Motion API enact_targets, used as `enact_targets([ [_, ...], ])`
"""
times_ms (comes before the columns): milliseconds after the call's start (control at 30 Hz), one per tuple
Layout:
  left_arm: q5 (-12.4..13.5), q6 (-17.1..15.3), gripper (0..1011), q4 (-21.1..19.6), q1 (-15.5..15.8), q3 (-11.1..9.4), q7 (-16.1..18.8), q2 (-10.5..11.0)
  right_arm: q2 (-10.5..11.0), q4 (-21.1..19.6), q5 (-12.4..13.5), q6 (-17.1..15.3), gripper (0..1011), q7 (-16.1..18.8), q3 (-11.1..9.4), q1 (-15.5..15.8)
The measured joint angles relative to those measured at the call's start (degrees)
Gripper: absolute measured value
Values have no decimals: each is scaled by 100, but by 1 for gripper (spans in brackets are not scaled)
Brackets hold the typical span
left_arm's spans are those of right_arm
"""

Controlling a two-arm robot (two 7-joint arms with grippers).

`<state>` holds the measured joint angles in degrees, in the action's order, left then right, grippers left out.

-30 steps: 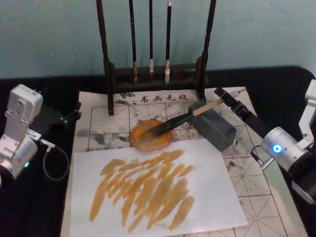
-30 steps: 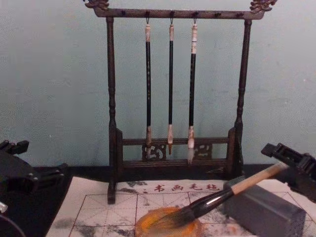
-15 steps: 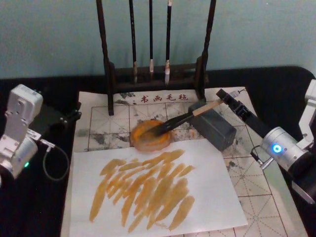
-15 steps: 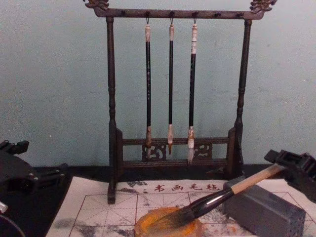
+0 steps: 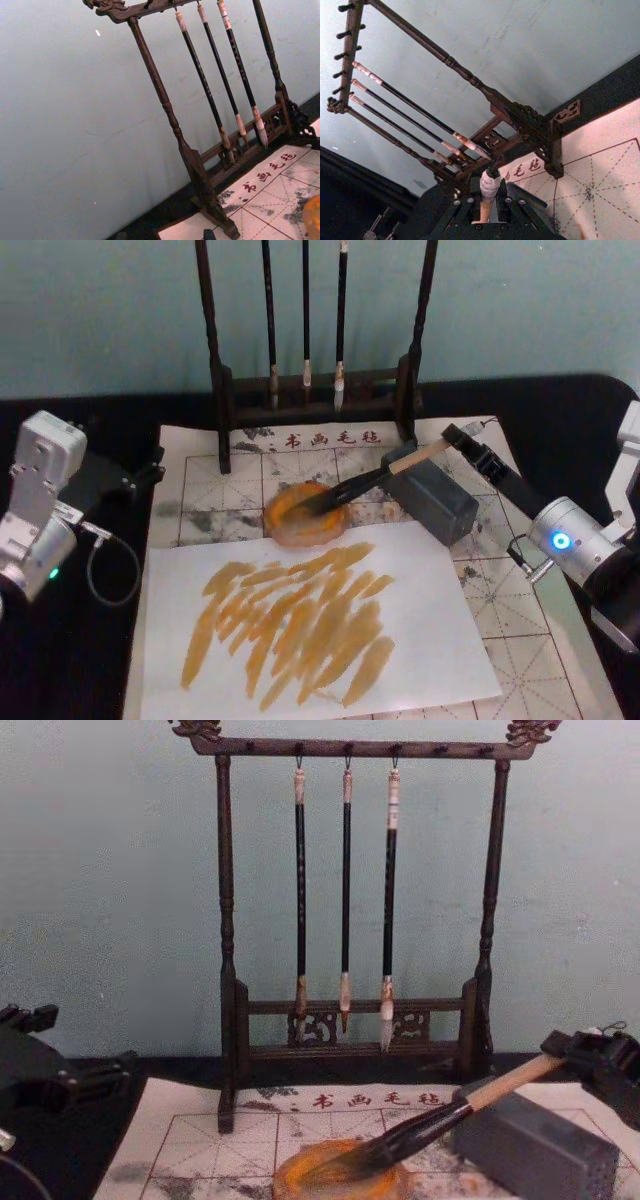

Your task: Pick up the brush from the inkstone, write on the paper, then place the brush back to its original position.

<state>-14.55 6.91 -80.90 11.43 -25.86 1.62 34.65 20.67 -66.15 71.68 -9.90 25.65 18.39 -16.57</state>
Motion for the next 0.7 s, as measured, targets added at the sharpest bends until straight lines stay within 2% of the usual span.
enact_targets([
  [533,0,0,1001,0,0,0,0,0,1,1,0,0,198,-1,1,0],
  [700,0,0,1001,0,0,0,0,0,21,-13,203,-96,198,10,-15,-8],
])
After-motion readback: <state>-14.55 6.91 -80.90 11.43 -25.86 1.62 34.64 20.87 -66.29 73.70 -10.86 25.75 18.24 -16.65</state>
